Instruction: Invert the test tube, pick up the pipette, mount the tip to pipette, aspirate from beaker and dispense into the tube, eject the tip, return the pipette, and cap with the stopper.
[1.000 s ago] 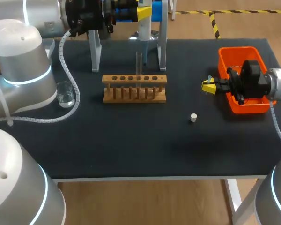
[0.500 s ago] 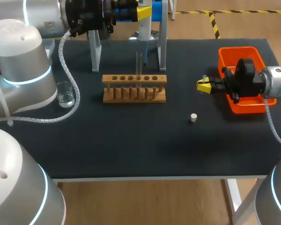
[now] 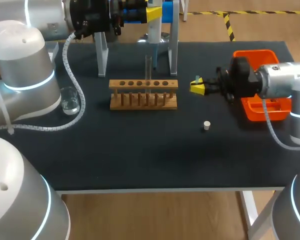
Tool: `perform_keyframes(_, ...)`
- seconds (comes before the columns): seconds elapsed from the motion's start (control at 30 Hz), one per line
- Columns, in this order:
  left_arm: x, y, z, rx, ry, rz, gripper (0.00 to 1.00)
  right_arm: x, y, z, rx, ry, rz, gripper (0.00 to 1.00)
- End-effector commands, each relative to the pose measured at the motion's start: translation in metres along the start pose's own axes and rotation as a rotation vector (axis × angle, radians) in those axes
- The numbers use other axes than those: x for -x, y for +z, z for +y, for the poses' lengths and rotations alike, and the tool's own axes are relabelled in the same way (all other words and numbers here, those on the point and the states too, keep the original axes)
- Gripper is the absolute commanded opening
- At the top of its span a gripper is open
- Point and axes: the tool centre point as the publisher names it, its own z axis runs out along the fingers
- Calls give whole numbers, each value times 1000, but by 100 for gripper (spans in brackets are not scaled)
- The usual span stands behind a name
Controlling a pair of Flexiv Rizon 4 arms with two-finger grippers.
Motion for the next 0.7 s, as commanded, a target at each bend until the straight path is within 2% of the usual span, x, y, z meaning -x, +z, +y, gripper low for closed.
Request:
perform_keyframes(0.03, 1, 0, -1, 1, -1, 2, 0, 4, 13, 1, -8, 1, 8, 0)
perform_keyframes(0.7, 1, 0, -1, 1, -1, 2, 0, -1, 70, 7, -2, 0, 58, 0)
